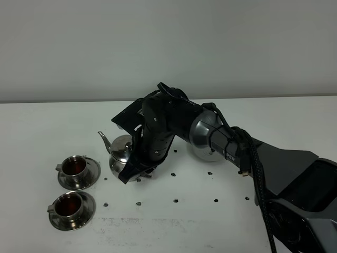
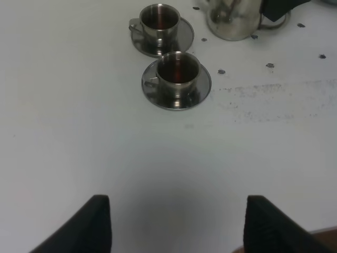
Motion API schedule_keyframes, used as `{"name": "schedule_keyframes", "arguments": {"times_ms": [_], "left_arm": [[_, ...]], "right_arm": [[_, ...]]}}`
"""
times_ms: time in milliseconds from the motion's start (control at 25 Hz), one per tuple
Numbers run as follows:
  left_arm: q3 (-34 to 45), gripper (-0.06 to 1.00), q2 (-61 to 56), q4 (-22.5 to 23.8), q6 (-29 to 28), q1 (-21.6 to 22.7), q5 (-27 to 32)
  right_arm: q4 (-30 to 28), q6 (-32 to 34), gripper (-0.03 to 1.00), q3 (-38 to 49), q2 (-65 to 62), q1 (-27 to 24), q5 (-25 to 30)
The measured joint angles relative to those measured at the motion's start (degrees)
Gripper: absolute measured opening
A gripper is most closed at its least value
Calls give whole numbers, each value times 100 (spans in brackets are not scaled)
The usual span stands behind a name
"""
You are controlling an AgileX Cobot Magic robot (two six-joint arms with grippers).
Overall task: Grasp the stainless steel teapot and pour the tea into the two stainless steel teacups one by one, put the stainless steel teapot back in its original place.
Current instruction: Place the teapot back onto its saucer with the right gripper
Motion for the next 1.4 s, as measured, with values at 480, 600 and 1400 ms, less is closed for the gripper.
{"name": "schedule_keyframes", "arguments": {"times_ms": [480,600,1400], "left_arm": [[0,54,0,0,0,0,0],[0,54,0,0,0,0,0],[0,54,0,0,0,0,0]], "right_arm": [[-241,37,17,-5,-979,-761,939],[-139,43,17,-5,-1042,-1017,957],[196,160,17,2167,-1854,-1835,-398]]}}
